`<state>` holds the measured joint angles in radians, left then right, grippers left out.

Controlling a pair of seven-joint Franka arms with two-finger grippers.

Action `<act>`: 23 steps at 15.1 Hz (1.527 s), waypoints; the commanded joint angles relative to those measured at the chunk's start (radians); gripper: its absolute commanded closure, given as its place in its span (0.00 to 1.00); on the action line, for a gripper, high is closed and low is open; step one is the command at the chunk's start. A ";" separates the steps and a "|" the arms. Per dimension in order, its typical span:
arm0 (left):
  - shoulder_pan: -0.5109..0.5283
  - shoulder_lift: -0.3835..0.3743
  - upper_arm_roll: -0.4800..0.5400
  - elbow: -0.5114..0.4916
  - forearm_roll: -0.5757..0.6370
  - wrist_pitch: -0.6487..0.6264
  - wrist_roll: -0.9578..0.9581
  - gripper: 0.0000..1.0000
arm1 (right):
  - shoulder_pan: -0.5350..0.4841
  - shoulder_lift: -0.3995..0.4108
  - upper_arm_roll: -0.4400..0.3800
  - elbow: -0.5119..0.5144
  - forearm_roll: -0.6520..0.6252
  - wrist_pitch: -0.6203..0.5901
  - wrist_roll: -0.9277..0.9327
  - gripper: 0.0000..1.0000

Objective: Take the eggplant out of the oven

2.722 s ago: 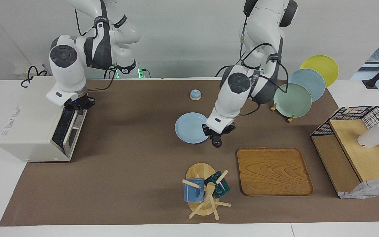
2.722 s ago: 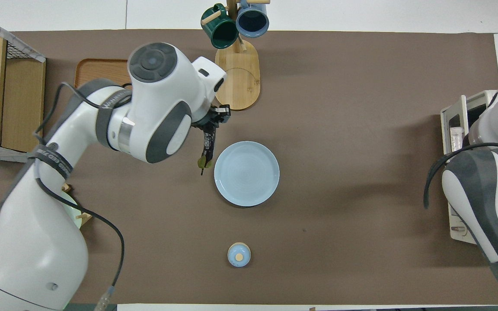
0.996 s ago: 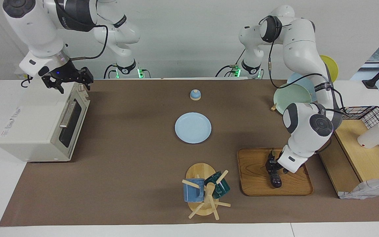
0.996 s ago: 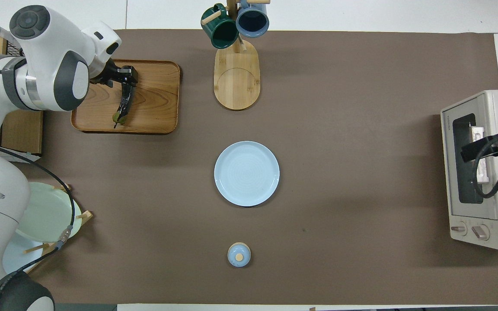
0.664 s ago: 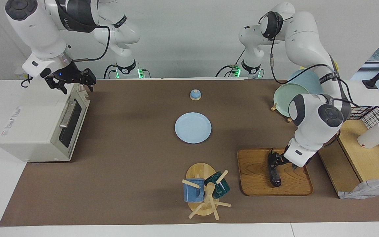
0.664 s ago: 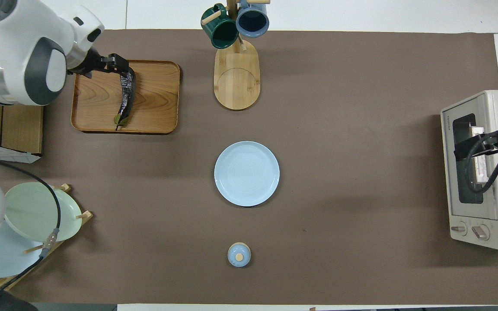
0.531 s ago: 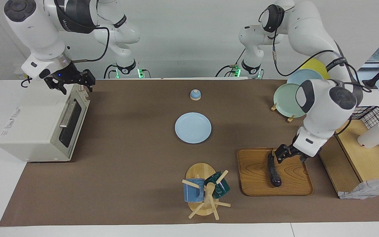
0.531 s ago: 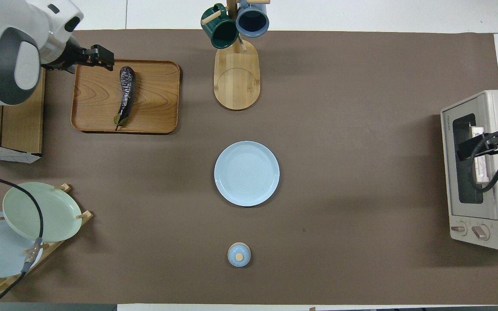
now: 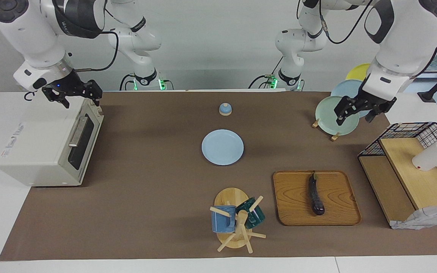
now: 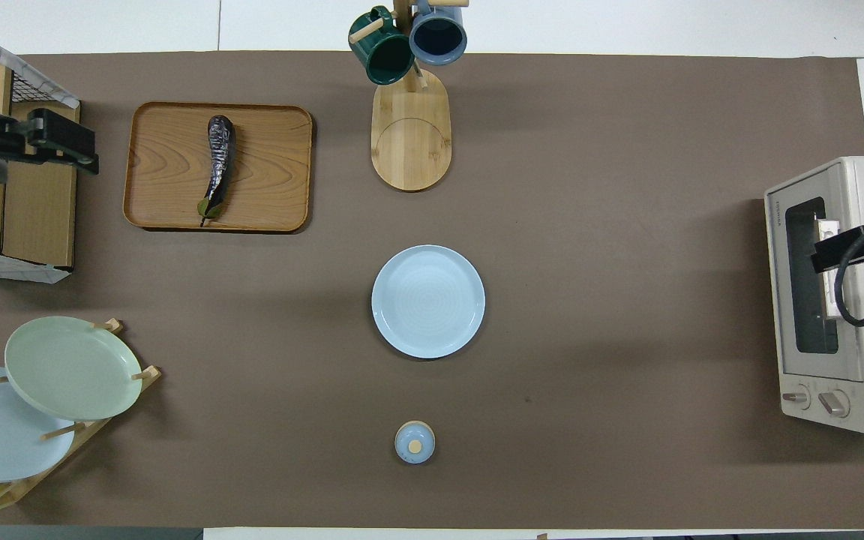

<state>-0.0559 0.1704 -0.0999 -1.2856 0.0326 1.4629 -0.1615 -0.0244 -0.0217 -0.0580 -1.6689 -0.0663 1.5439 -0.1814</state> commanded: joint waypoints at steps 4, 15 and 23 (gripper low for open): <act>0.007 -0.167 -0.001 -0.237 0.004 -0.029 -0.018 0.00 | -0.020 0.008 0.007 0.030 0.079 0.019 0.100 0.00; 0.097 -0.298 -0.037 -0.372 -0.085 0.007 -0.007 0.00 | -0.019 0.008 0.006 0.044 0.062 0.012 0.097 0.00; 0.087 -0.219 -0.030 -0.322 -0.082 -0.019 -0.006 0.00 | -0.019 0.005 0.006 0.044 0.059 0.007 0.095 0.00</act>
<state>0.0224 -0.0582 -0.1311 -1.6220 -0.0358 1.4586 -0.1746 -0.0299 -0.0214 -0.0582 -1.6376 -0.0166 1.5567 -0.0914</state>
